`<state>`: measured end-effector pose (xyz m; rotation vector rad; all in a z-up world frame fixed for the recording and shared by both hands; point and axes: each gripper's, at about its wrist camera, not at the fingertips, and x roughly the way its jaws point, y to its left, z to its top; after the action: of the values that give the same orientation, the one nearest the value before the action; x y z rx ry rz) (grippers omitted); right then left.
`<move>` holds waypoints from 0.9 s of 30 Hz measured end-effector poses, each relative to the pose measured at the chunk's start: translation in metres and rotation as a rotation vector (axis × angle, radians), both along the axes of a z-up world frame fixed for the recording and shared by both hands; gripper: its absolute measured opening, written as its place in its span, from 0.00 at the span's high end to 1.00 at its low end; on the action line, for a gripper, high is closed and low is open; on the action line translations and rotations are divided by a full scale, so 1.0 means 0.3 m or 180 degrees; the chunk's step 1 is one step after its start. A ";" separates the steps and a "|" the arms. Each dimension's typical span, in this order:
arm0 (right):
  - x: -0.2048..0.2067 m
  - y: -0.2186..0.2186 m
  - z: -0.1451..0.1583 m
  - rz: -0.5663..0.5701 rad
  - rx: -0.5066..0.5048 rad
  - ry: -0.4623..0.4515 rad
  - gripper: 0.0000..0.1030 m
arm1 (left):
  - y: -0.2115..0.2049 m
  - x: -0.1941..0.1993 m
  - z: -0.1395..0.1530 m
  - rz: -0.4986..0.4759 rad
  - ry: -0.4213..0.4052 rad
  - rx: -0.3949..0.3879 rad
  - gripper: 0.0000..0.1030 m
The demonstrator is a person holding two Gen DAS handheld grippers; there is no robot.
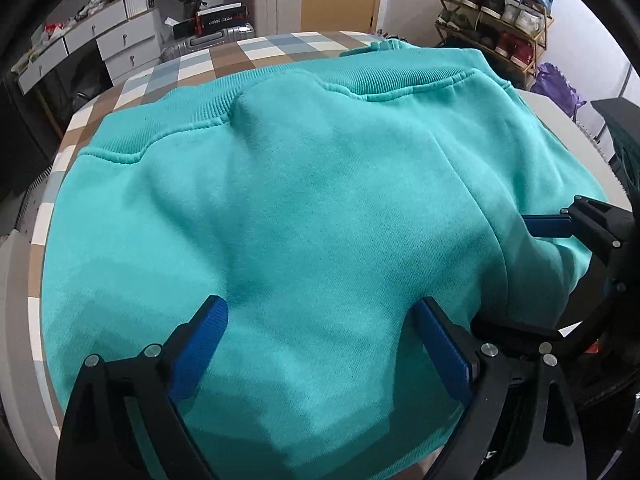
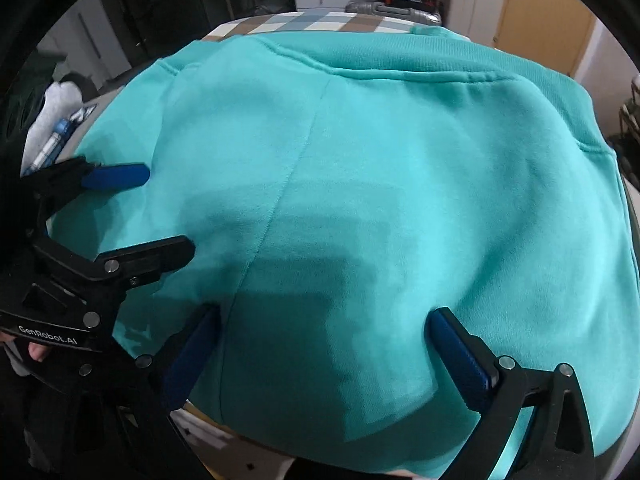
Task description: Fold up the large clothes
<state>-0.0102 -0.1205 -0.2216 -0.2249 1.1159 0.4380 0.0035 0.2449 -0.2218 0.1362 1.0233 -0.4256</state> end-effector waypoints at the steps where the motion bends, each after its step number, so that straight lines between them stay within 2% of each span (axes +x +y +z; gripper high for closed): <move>1: -0.004 -0.007 0.008 -0.0012 0.0027 0.0008 0.00 | 0.004 -0.004 0.000 0.0003 -0.0003 -0.0008 0.11; 3: -0.004 -0.027 0.038 0.0020 0.0067 0.0057 0.00 | 0.011 -0.007 0.002 -0.0001 -0.0003 -0.0047 0.10; 5: 0.002 -0.082 0.104 0.0064 0.0225 0.0111 0.15 | 0.024 -0.009 0.005 0.0003 0.0004 -0.0120 0.10; 6: -0.007 -0.117 0.143 0.0027 0.0281 0.0094 0.18 | 0.026 -0.008 0.004 0.0003 0.0009 -0.0131 0.10; 8: -0.012 -0.199 0.214 -0.0162 0.0197 -0.0060 0.18 | 0.025 -0.008 0.005 0.0002 0.0005 -0.0127 0.10; 10: -0.010 -0.274 0.230 -0.0309 0.0091 -0.0035 0.20 | 0.019 -0.007 0.005 0.0013 0.0002 -0.0104 0.10; 12: 0.025 -0.325 0.199 -0.0433 -0.0042 0.0146 0.39 | 0.016 -0.005 0.006 0.0032 0.0005 -0.0096 0.10; 13: 0.041 -0.362 0.149 -0.0511 -0.0172 0.0310 0.54 | 0.015 -0.003 0.005 0.0036 0.0005 -0.0094 0.10; 14: 0.043 -0.376 0.112 -0.0543 -0.0257 0.0400 0.58 | 0.013 -0.004 0.006 0.0036 0.0003 -0.0091 0.10; 15: 0.050 -0.384 0.076 -0.0518 -0.0256 0.0418 0.67 | 0.013 -0.004 0.006 0.0031 0.0003 -0.0098 0.10; 17: 0.045 -0.389 0.049 -0.0481 -0.0233 0.0265 0.68 | 0.014 -0.002 0.007 0.0026 0.0004 -0.0110 0.10; 21: 0.028 -0.330 0.041 -0.0536 -0.0480 0.0133 0.69 | 0.015 0.000 0.005 0.0035 0.0010 -0.0115 0.10; 25: 0.065 -0.362 0.100 -0.0534 -0.0301 0.0469 0.66 | 0.016 -0.003 0.005 0.0050 0.0001 -0.0114 0.09; 27: 0.095 -0.391 0.205 -0.0556 0.0036 0.0490 0.66 | 0.018 -0.008 0.005 0.0052 -0.0015 -0.0112 0.09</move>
<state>0.0181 -0.2379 -0.1600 -0.0835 1.2720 0.3095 0.0011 0.2503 -0.2203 0.0972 1.0112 -0.4281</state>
